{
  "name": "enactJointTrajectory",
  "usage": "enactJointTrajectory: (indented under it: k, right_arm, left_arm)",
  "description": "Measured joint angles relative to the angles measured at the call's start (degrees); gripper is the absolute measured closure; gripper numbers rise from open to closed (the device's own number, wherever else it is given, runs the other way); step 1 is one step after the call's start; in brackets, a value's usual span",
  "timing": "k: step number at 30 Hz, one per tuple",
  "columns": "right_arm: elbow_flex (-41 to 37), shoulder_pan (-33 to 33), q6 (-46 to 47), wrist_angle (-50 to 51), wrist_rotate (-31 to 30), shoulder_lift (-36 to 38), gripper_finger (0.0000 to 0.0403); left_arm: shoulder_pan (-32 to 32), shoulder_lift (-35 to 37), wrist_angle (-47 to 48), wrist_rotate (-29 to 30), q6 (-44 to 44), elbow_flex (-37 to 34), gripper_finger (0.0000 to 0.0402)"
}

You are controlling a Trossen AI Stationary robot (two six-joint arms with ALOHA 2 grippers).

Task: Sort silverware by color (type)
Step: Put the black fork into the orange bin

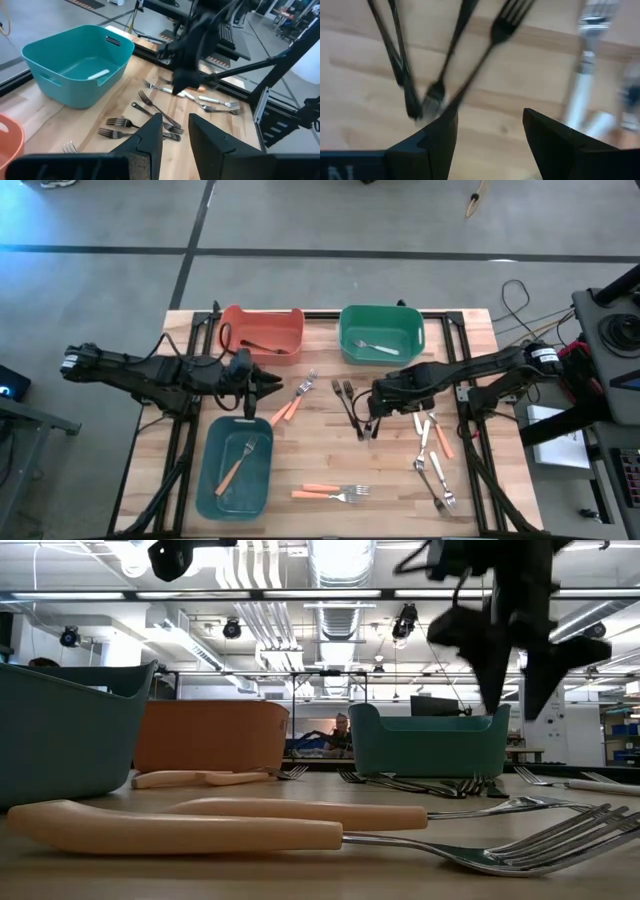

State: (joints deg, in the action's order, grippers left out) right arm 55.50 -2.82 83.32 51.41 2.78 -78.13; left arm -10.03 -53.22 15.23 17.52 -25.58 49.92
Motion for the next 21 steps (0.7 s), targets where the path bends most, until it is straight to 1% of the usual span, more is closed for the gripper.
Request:
enactJointTrajectory:
  k: [3,7,10,14,17,21]
  right_arm:
    - [-5.40,1.23,3.09,-8.08,-0.87,0.01,0.0188]
    - [-9.21,1.47,6.13,-13.47,-3.03,0.02,0.0188]
    - [-9.66,1.46,5.67,-13.82,-3.79,-0.29,0.0188]
    - [-9.66,1.47,3.78,-14.42,-4.38,-2.00,0.0188]
    - [-9.18,1.47,2.57,-14.49,-4.36,-4.31,0.0188]
    - [-6.62,1.34,0.79,-14.50,-4.38,-8.31,0.0188]
  left_arm:
    - [-0.02,0.02,0.06,0.00,1.21,0.26,0.0325]
    - [-0.01,0.14,0.16,0.05,3.04,0.83,0.0325]
    - [-0.02,0.16,0.15,0.34,3.89,0.95,0.0325]
    - [-0.02,0.16,0.17,2.77,4.35,0.98,0.0325]
    - [0.00,0.16,0.19,4.53,4.52,1.00,0.0325]
    - [0.00,0.05,0.17,4.63,4.52,1.02,0.0325]
